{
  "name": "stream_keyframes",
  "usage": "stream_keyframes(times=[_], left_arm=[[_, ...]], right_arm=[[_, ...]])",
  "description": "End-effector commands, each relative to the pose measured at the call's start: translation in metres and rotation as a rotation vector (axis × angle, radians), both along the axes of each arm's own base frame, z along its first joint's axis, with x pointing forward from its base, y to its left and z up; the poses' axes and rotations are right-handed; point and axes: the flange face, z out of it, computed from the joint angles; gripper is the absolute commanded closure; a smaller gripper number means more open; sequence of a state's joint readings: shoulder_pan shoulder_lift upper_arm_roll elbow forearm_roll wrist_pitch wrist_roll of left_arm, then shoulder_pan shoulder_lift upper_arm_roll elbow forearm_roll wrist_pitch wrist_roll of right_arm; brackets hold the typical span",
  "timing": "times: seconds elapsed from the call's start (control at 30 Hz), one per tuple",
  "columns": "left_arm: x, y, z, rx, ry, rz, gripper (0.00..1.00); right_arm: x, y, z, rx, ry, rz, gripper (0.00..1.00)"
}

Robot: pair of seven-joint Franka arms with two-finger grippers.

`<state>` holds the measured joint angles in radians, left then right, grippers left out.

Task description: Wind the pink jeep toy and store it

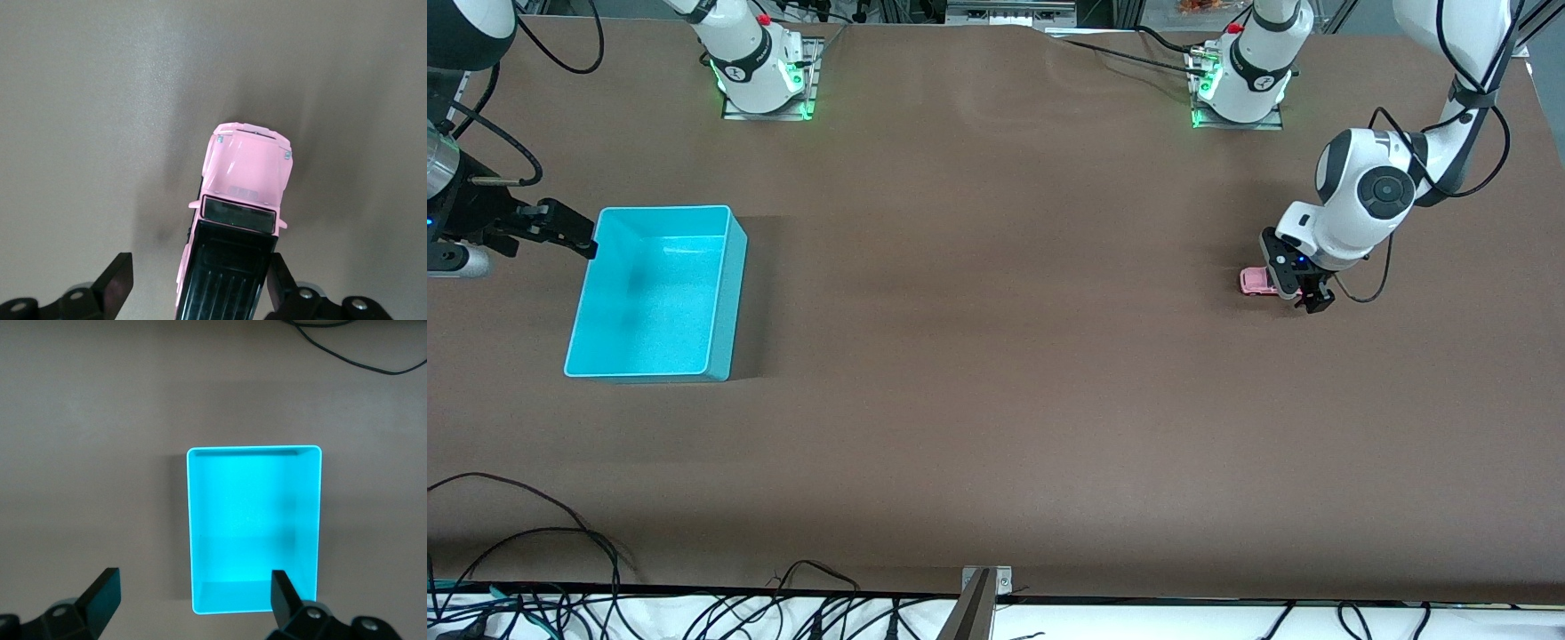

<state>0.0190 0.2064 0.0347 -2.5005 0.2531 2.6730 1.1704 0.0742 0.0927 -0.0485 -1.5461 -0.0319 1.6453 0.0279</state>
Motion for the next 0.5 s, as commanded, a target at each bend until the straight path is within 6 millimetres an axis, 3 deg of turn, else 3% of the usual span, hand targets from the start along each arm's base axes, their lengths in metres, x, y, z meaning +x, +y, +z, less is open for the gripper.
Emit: stream_keyframes(times=[0.0, 0.13, 0.2, 0.4, 0.47], left_arm=[[0.0, -0.002, -0.003, 0.008, -0.007, -0.04, 0.26], [0.0, -0.003, -0.003, 0.009, -0.007, -0.041, 0.4], [0.0, -0.004, -0.003, 0.008, -0.007, -0.043, 0.43], [0.001, -0.008, -0.001, 0.009, -0.01, -0.055, 0.69], [0.001, -0.014, -0.001, 0.009, -0.01, -0.068, 0.83]], right_arm=[[0.0, 0.0, 0.004, -0.005, -0.011, -0.007, 0.0], [0.0, 0.0, 0.004, -0.005, -0.011, -0.007, 0.0], [0.0, 0.0, 0.004, -0.006, -0.011, -0.008, 0.0], [0.0, 0.0, 0.004, -0.006, -0.011, -0.008, 0.0], [0.0, 0.0, 0.004, -0.005, -0.011, -0.007, 0.0]])
